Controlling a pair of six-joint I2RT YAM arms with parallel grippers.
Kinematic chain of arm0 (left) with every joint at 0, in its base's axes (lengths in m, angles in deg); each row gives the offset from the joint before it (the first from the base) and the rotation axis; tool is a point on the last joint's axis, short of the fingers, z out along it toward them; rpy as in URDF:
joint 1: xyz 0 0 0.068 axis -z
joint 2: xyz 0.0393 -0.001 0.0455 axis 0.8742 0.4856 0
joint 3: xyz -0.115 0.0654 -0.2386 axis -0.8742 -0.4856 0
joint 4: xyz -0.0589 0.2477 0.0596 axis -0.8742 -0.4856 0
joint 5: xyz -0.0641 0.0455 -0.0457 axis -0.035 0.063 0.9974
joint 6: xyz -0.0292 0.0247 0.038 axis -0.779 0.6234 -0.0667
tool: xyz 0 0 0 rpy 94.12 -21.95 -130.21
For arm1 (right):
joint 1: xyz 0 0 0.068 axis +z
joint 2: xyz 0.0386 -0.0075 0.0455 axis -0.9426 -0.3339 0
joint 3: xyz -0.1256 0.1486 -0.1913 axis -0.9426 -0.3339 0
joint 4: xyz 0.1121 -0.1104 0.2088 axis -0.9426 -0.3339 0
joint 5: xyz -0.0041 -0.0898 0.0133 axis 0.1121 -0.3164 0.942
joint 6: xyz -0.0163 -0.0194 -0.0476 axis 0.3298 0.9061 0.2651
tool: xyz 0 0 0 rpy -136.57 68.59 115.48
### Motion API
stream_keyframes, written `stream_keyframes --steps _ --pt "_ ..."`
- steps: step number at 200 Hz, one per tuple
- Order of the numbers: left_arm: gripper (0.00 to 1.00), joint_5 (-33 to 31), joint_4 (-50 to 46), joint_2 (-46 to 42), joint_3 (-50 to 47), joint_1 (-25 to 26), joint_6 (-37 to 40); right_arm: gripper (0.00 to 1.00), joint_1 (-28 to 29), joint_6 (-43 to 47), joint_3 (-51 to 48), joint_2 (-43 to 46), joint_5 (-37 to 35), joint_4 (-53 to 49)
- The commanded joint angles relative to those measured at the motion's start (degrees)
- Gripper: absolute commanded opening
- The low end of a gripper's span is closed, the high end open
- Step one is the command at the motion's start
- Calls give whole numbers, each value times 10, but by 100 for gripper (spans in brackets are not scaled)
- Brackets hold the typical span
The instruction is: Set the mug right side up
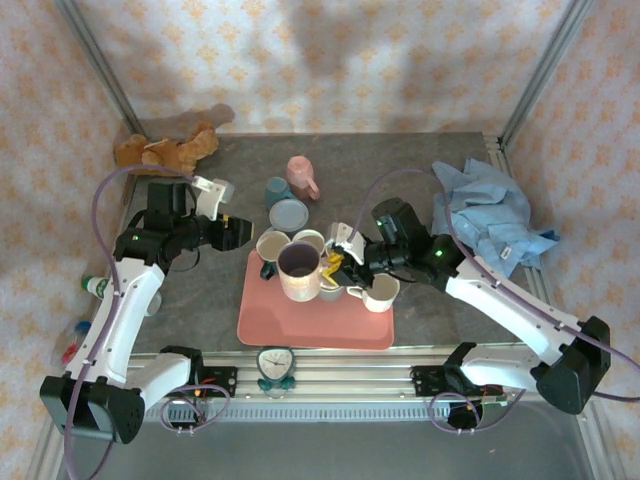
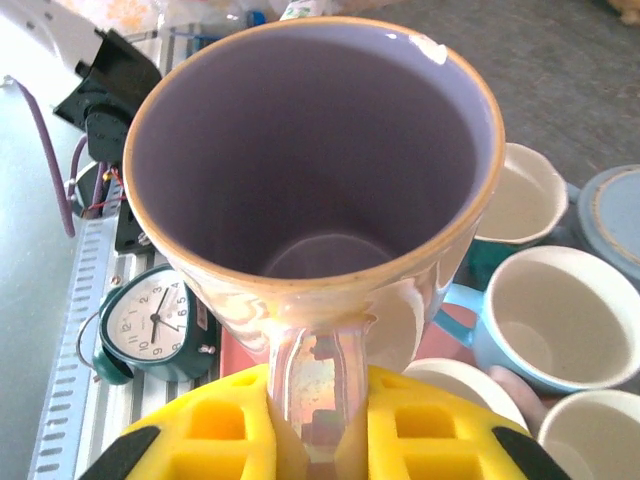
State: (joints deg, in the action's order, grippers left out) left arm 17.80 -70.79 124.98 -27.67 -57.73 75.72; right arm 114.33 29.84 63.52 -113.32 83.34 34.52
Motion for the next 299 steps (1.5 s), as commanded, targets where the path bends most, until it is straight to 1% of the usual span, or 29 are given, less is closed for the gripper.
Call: stream_keyframes --steps 1,7,16,26,44,61,85,131,182,216,266,299 --pt "62 -14 12 -8 -8 -5 23 0 22 25 4 -6 28 86" --pt "62 -17 13 -7 -9 -5 23 0 30 25 5 -6 24 90" --pt "62 -25 17 -4 -11 -5 19 0 39 23 6 -28 18 97" --pt "62 -43 19 0 -13 -5 11 0 50 13 4 -39 8 113" --pt "62 -85 13 8 -9 -5 3 0 67 -8 -5 -56 -6 154" --pt "62 -99 13 11 -9 -5 1 0 82 -32 -15 -72 -25 193" --pt "62 -94 28 7 -19 -5 -3 0 99 -55 -22 -98 -57 224" --pt "62 -93 43 3 -34 -5 -6 0 106 -97 -54 -127 -83 304" --pt "62 -81 55 7 -40 -5 -8 0 107 -98 -69 -150 -88 310" --pt "62 -70 58 12 -40 -5 -7 0 107 -98 -88 -160 -101 333" --pt "61 -68 57 15 -40 -5 -7 0 106 -114 -113 -169 -132 376" --pt "61 -64 58 15 -41 -5 -9 0 106 -119 -123 -174 -161 387"
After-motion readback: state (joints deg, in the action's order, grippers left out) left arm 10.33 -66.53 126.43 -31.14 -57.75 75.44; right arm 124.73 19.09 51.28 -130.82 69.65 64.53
